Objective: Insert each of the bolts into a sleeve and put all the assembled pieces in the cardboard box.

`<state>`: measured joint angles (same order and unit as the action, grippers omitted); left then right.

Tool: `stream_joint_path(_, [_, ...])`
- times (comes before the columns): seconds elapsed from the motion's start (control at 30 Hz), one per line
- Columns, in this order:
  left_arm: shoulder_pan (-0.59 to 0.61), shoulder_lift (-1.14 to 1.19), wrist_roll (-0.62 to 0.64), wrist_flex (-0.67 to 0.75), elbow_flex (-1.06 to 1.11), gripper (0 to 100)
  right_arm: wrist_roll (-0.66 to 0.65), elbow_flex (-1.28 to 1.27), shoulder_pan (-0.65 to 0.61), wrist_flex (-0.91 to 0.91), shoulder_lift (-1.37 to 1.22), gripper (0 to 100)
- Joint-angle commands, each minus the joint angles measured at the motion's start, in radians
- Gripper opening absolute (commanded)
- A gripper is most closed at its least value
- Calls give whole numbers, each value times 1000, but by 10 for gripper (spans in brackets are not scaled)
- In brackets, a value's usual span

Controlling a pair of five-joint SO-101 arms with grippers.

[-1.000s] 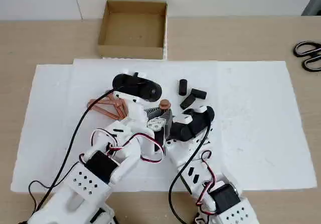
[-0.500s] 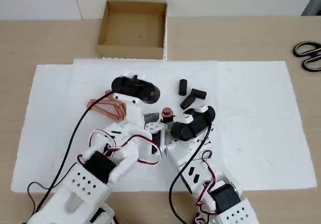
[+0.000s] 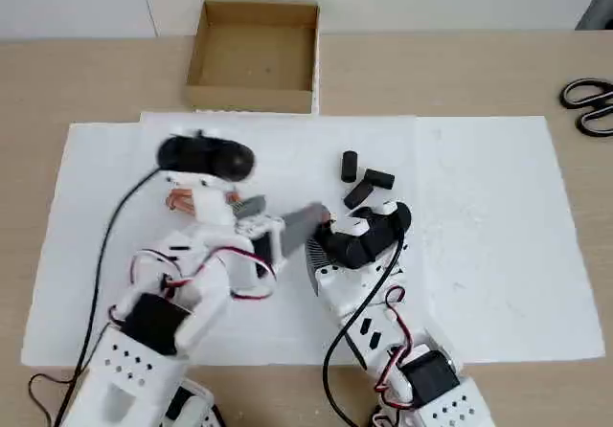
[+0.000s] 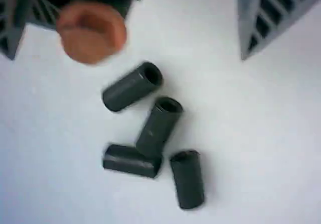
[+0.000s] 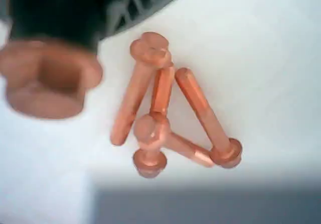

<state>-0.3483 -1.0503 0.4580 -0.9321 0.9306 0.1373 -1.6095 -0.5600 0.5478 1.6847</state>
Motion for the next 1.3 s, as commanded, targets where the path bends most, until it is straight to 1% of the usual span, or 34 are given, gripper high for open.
stream_joint_path(0.0, [104,-20,-5,-69,-111,268,8,9,-1,-18,13,3])
stream_joint_path(0.1, [236,-20,-5,-100,-122,268,8,15,30,-18,13,3])
stream_joint_path(0.2, [382,-20,-5,-143,-127,268,6,43,137,-1,12,3])
stream_joint_path(0.3, [574,-14,-6,-149,-120,268,5,123,242,73,4,3])
stream_joint_path(0.33, [632,-11,-20,-147,-119,268,5,161,266,102,-10,3])
stream_joint_path(0.37, [678,-12,-61,-147,-111,268,5,206,285,120,-31,3])
stream_joint_path(0.43, [727,-17,-147,-152,-104,266,-23,305,305,128,-104,3])
stream_joint_path(0.5, [767,-18,-183,-155,-97,266,-49,430,306,113,-214,3])
stream_joint_path(0.63, [813,-20,-189,-184,-111,266,-52,709,303,-31,-556,3])
stream_joint_path(0.87, [810,-20,-190,-183,-108,266,-46,1220,300,-318,-1311,3])
stream_joint_path(1.03, [809,-20,-190,-181,-105,266,-49,1593,266,-501,-1741,3])
stream_joint_path(1.1, [809,-20,-190,-181,-105,266,-51,1728,242,-536,-1876,3])
stream_joint_path(1.27, [809,-20,-190,-183,-105,266,-51,1993,182,-541,-2166,3])
